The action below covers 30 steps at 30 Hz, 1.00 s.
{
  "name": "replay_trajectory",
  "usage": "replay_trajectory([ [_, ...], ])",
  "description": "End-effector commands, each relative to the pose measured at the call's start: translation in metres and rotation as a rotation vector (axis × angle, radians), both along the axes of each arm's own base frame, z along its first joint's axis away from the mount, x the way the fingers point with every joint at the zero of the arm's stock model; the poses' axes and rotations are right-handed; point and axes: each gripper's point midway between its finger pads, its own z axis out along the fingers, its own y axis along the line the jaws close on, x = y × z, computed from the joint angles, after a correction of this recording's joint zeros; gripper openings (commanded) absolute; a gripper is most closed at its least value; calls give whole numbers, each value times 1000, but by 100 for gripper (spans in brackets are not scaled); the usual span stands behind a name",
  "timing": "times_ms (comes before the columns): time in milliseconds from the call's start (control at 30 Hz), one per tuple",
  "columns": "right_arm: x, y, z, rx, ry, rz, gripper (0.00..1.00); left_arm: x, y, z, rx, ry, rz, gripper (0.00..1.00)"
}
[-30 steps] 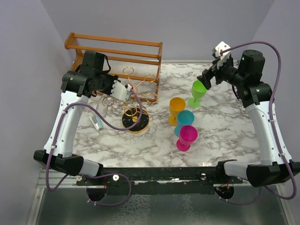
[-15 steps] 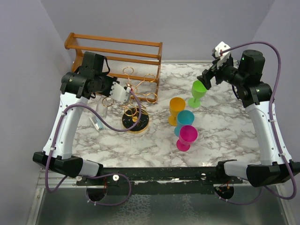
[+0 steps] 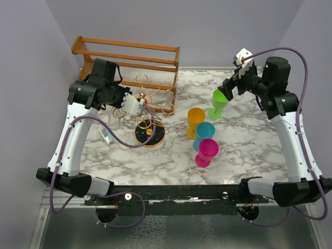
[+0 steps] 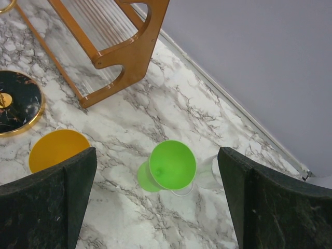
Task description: Place the wine glass upside down on the wine glass rack
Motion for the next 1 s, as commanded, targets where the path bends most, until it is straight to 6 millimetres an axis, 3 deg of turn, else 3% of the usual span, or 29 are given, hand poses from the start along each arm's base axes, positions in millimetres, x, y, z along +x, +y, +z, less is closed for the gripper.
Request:
replay_trajectory([
  [0, 3, -6, 8, -13, -51, -27, 100, -13, 9, -3, 52, 27, 1, 18],
  [233, 7, -9, 0, -27, -43, -41, 100, -15, 10, -1, 62, 30, -3, 24],
  [367, 9, -11, -2, -35, -43, -50, 100, -16, 12, 0, 70, 31, -2, 33],
  [600, 15, -16, -11, -49, -29, -80, 99, -18, 15, 5, 84, 18, 6, 37],
  [767, 25, -31, -10, -68, -42, -177, 100, -17, 17, 14, 73, -9, 25, 40],
  [967, 42, -56, -10, -76, -54, -344, 100, -12, 8, 40, -38, -85, 62, 41],
])
